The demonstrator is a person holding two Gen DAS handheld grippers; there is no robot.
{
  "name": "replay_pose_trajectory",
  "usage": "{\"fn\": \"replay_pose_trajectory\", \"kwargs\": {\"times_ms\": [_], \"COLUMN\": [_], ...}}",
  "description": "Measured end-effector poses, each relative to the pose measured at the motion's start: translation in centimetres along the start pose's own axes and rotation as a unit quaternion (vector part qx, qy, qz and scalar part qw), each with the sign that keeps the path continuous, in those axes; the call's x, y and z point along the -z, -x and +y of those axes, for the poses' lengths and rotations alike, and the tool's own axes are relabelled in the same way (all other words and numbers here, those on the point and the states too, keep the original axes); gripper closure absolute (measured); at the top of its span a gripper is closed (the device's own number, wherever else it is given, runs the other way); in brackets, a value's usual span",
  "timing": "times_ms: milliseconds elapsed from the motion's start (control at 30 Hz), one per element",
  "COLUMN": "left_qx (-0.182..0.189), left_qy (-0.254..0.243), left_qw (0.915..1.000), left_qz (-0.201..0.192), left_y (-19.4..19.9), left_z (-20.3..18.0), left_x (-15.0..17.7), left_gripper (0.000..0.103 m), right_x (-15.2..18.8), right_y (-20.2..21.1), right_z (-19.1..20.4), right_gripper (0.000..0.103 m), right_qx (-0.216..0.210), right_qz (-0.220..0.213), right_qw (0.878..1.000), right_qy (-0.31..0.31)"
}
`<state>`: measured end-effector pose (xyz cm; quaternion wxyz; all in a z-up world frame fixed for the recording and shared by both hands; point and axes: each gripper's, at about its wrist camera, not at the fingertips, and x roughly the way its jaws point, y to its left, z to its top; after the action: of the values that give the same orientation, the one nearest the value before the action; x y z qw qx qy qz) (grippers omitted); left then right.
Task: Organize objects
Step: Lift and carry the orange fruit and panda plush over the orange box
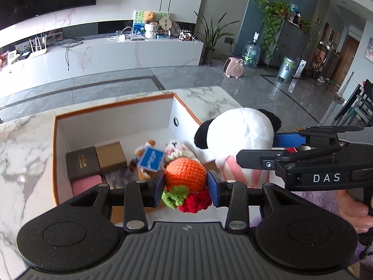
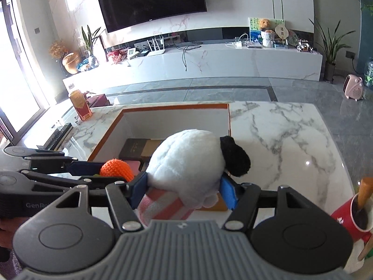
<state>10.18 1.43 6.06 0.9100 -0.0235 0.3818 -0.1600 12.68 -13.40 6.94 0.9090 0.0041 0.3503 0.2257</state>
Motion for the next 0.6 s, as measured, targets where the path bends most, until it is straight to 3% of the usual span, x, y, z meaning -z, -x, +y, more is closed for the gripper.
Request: {"fn": "replay_pose_trajectory", "kwargs": {"times_ms": [167, 600], "left_qx": [-0.017, -0.029], "left_qy": [-0.002, 0.023], "left_qw": [0.9998, 0.9993], "left_qz": [-0.005, 0.007], "left_y": [-1.0, -6.1], "left_z": [1.4, 5.5], "left_x": [-2.0, -5.2], "left_gripper": [0.058, 0.058], "right_x": [-2.9, -7.7], "right_y": [-1.5, -9.5], "right_z": [0.2, 0.1], "right_gripper": [0.036, 0.036], "right_qx": [0.007, 0.025], "right_qz": [-0.012, 0.014], "right_qw": [0.999, 0.988], "right_qy": [0.045, 0.149]}}
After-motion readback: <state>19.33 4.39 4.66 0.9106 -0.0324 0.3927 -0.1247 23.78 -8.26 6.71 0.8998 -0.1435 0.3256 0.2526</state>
